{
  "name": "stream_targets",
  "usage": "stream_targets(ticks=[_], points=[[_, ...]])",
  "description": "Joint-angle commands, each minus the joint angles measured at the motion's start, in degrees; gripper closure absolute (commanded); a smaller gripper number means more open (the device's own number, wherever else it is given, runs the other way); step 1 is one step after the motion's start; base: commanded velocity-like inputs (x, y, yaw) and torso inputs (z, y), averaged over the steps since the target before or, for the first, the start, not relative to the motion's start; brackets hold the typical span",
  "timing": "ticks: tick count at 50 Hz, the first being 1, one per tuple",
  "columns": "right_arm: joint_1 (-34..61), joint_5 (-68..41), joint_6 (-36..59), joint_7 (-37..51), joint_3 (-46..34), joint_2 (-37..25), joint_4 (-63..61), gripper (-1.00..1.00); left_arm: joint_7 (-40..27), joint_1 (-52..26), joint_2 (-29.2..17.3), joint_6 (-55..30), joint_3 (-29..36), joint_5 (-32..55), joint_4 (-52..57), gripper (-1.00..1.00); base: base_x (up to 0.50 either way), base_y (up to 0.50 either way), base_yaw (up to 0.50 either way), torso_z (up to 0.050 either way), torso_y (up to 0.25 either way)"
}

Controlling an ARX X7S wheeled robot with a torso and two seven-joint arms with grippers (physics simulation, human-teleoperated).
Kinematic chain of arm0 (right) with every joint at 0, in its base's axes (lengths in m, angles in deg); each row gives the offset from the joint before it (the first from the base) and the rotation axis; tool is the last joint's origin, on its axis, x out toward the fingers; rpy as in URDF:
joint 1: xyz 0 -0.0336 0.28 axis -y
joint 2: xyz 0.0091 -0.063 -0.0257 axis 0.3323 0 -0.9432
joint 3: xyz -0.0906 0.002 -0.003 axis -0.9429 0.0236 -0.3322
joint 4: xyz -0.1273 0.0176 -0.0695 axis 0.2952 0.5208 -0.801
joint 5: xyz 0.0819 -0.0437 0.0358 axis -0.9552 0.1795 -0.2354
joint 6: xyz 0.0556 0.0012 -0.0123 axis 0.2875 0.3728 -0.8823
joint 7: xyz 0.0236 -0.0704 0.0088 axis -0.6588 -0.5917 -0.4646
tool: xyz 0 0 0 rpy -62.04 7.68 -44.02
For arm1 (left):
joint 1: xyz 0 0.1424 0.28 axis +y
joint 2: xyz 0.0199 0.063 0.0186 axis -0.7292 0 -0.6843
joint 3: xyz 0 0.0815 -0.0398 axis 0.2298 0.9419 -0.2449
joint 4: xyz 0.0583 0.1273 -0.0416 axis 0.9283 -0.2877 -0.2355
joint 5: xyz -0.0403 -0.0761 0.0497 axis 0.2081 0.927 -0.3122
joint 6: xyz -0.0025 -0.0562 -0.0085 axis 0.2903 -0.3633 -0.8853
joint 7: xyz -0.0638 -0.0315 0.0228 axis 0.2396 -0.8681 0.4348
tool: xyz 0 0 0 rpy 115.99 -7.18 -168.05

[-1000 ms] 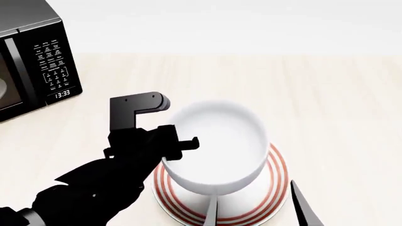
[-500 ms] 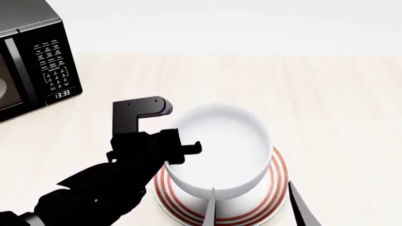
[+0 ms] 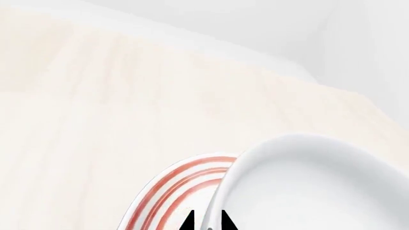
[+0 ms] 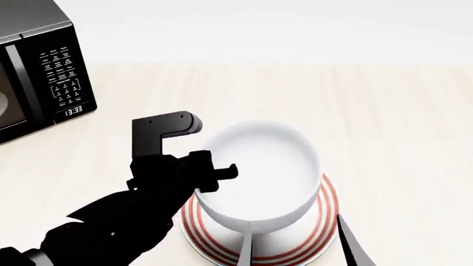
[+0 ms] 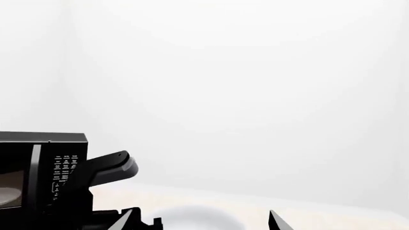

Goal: Pick up the white bowl and put it on the plate.

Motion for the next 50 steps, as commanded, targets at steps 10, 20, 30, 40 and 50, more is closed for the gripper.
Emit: stream_targets(ticks=[10,20,30,40,50], points=[[0.15,-0.11,0.16,-1.31,1.84,0.93,0.21,-1.0,0.76,-3.07,1.41,-0.46,-2.64,-0.08,0.05,1.0,0.0,0.0,0.0,0.0,0.0],[-0.02,-0.23,0.11,-1.11,1.92,0.71,-0.06,-1.0,0.28,-2.88,1.41,-0.75,-2.63,-0.44,-0.26,1.0,0.0,0.0,0.0,0.0,0.001],[-0.18,-0.49,-0.21,-0.97,2.09,0.52,-0.01,-1.0,-0.62,-2.9,1.41,-1.23,-2.72,-1.79,-0.09,1.0,0.0,0.0,0.0,0.0,0.0],[0.01,-0.54,-0.16,-0.88,1.95,0.48,0.14,-1.0,-2.42,-2.75,1.41,-1.92,-2.92,-6.08,0.18,1.0,0.0,0.0,0.0,0.0,0.001],[-0.18,-0.62,-0.51,-0.79,1.94,0.32,0.29,-1.0,-3.53,-2.75,1.41,-3.24,-3.26,-8.8,0.33,1.0,0.0,0.0,0.0,0.0,0.0]])
